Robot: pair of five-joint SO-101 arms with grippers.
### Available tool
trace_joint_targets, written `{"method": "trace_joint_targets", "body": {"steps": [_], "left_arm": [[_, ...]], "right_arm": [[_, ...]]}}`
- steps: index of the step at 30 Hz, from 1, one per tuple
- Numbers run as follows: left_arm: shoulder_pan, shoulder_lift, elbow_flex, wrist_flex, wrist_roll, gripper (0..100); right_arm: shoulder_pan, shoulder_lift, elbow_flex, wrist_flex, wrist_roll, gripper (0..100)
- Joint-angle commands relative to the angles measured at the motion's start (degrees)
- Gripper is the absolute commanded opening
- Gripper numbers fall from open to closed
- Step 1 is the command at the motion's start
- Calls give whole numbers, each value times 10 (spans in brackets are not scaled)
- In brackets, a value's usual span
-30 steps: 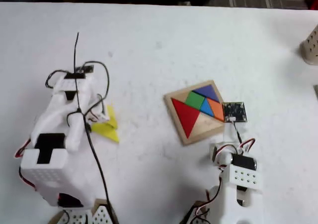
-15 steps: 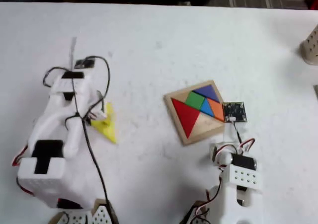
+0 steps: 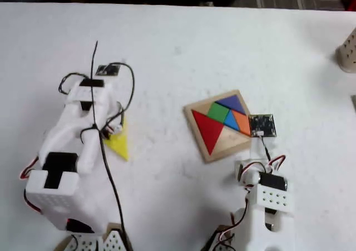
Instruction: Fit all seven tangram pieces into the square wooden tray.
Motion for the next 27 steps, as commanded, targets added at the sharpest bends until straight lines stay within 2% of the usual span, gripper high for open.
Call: {"method": "trace_joint_targets", "body": {"steps": [1, 4, 8, 12, 19, 24, 27], "left_arm": [[1, -24, 8, 11, -17, 97], [1, -80, 27, 12, -53, 203], [1, -154, 85, 7, -24, 325], [-8, -155, 105, -11, -11, 335], [-65, -51, 49, -32, -14, 335], [-52, 28, -5, -10, -67, 335], [-44, 43, -30, -1, -74, 335]], "right_arm": [[2, -10, -2, -7, 5, 21], [2, -10, -2, -7, 5, 21], [2, -10, -2, -7, 5, 21], [2, -10, -2, -7, 5, 21], [2, -10, -2, -7, 5, 21], [2, -10, -2, -7, 5, 21], [2, -10, -2, -7, 5, 21]]}}
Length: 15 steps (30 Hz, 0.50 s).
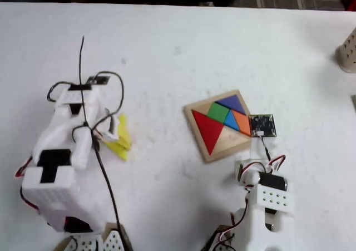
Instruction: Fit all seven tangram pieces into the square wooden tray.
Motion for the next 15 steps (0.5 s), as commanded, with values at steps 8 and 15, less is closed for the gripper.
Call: {"method": "trace_joint_targets", "body": {"steps": [8, 15], "left_arm": [[12, 24, -79, -54, -18, 228], [-18, 28, -106, -55, 23, 299]], "right_arm": [[2, -10, -2, -7, 5, 21], [2, -10, -2, -7, 5, 21]]}}
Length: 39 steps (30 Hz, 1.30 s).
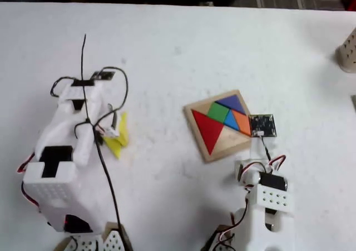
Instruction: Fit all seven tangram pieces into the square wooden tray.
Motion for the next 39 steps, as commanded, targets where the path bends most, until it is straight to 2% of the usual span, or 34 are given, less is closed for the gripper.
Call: {"method": "trace_joint_targets", "body": {"steps": [1, 5, 10, 13, 20, 29, 31, 36, 39], "left_arm": [[-35, 0, -62, -52, 58, 320], [-60, 0, -72, -53, 112, 400], [-58, 3, -87, -56, 112, 430], [-57, 4, -87, -53, 76, 430], [-7, 3, -35, -22, -15, 430], [18, 3, -30, -12, -33, 430], [18, 3, -27, -4, -34, 416], [25, 3, -8, 17, -62, 290], [37, 3, -5, 35, -61, 265]], "right_arm": [[2, -10, -2, -7, 5, 21], [1, -10, -2, -7, 5, 21], [1, -10, -2, -7, 5, 21], [1, -10, -2, -7, 5, 21], [0, -10, -2, -7, 5, 21], [1, -10, -2, -7, 5, 21], [1, -10, -2, -7, 5, 21], [1, -10, -2, -7, 5, 21], [1, -10, -2, -7, 5, 21]]}}
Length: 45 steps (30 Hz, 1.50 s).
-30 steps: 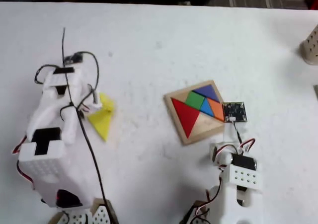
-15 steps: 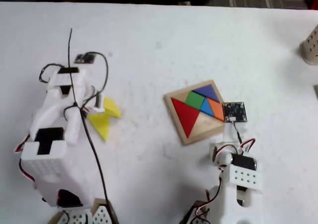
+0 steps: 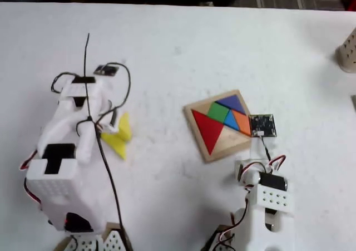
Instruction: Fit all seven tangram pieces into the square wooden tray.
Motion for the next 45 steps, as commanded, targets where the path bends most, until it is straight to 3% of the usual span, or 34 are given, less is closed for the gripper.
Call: {"method": "trace_joint_targets", "body": {"steps": [1, 9, 26, 45], "left_arm": [[32, -4, 14, 33, -7, 265], [33, -7, 14, 34, -5, 260], [46, -5, -83, 209, 31, 260], [111, -9, -85, 219, 72, 261]], "right_arm": [[1, -10, -2, -7, 5, 21], [2, -10, -2, -7, 5, 21], [2, -10, -2, -7, 5, 20], [2, -15, 4, -7, 5, 21]]}}
